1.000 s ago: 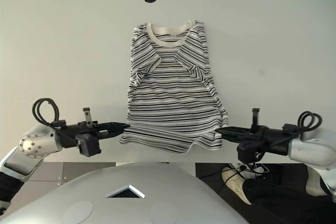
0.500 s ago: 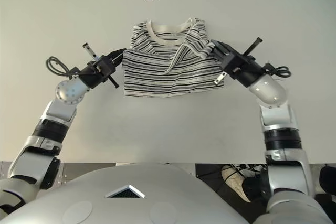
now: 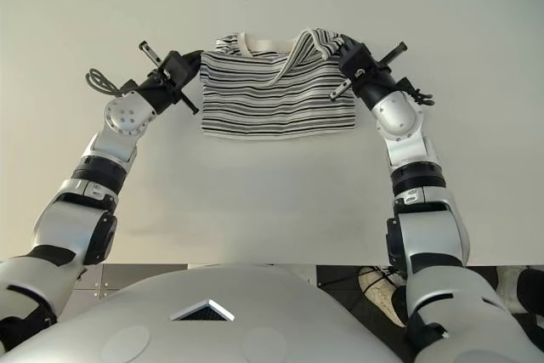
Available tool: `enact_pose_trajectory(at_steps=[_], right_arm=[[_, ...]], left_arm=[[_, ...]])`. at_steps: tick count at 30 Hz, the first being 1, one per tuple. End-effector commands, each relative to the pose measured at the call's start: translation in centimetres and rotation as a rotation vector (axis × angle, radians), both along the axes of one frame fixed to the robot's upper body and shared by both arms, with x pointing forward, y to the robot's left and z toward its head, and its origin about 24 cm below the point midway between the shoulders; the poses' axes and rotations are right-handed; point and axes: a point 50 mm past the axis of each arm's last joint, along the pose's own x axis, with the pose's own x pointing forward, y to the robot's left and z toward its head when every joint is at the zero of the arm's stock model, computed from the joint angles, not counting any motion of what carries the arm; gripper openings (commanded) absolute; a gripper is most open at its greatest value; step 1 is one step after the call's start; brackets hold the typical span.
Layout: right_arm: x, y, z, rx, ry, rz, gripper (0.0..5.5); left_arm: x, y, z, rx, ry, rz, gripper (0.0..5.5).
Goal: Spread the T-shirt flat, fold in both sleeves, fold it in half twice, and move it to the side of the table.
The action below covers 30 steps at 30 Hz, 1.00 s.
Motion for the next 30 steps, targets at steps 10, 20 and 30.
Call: enact_pose_trajectory(at_steps=[10,20,30], right_arm=[[1.0,-0.2,-1.4,-0.093,0.087,-0.052,1.17],[2.6,0.2,0.2,-0.053,0.069,-0.091,2.24],[4.5,-0.2,0.9,0.121,0.177,-0.287,2.24]], left_arm=[[1.2,-0.6,-1.6,0.028,0.118,0.078,1.02],[3.4,-1.5,1.0,-0.312,0.176,0.170,2.45],[5.1,-1.5,1.3,-0.401,0.322,0.401,3.87]])
